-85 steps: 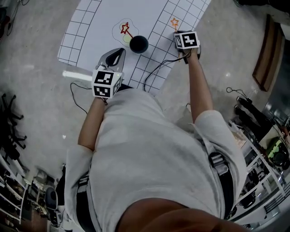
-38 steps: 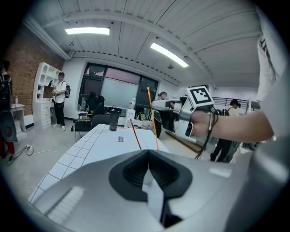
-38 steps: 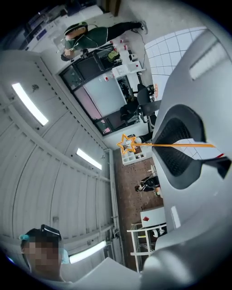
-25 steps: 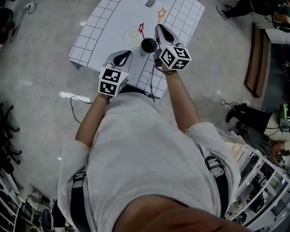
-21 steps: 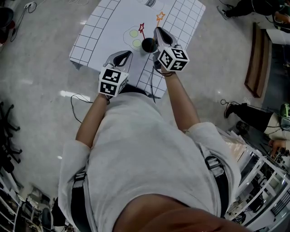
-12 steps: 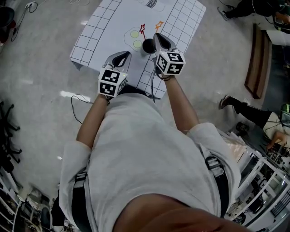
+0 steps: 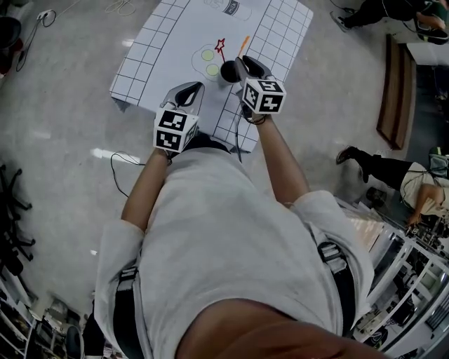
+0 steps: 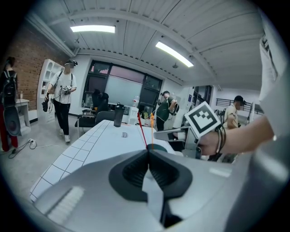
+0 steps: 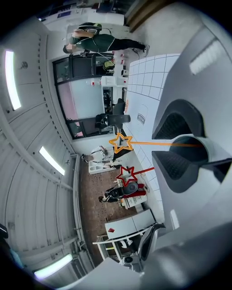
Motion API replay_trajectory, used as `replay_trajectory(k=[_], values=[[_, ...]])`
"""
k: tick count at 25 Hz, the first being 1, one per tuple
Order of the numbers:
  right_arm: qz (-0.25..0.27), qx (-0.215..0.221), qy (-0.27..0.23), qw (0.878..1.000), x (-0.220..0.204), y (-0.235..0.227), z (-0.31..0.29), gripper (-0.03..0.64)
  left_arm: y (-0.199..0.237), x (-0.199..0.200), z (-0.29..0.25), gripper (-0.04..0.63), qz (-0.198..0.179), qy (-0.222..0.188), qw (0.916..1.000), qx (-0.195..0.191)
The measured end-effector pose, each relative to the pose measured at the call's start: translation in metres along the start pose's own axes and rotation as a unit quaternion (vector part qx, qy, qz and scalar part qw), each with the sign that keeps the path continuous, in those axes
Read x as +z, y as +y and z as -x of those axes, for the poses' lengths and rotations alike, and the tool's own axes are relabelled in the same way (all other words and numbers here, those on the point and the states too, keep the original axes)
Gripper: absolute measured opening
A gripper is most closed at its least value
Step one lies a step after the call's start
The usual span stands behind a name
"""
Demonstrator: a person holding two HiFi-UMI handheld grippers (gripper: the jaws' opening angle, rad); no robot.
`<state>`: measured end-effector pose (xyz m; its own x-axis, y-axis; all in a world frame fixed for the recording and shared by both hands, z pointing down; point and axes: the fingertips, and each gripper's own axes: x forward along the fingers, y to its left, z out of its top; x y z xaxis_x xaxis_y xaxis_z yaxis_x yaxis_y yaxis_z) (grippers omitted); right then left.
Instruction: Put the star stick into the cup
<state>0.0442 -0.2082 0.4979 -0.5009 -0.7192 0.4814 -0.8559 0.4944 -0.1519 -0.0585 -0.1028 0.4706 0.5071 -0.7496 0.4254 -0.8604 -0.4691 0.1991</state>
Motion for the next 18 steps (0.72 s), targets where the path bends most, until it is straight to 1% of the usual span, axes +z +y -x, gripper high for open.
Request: replay_trajectory(k=[3,6,8,11,14,18], values=[[0.001,-0.021,-0.016,1.0,0.006,0.0,0.015,0.078,-0.001,0.003,0.009,0.003,0.003,-0.012,0.9999,-0.004],[0.017,-0.044,-0.035,0.998,0.011,0.011,0.037,0.055,-0.001,0.004,0.023,0.003,0.001,-0.025,0.9997,-0.003],[0.031,-0.06,-0.051,0.996,0.013,0.023,0.055,0.004,-0.001,0.005,0.034,0.003,-0.005,-0.032,0.9995,0.001],[0.037,-0.073,-0.079,0.994,0.015,0.046,0.086,-0.002,-0.007,0.01,0.05,0.003,-0.003,-0.05,0.9987,-0.005],[0.031,-0.084,-0.106,0.99,0.019,0.067,0.114,-0.002,-0.013,0.019,0.062,0.003,0.004,-0.07,0.9974,-0.018],[0.029,-0.094,-0.129,0.987,0.018,0.092,0.146,-0.002,-0.03,0.021,0.068,0.003,-0.017,-0.077,0.9961,-0.04]])
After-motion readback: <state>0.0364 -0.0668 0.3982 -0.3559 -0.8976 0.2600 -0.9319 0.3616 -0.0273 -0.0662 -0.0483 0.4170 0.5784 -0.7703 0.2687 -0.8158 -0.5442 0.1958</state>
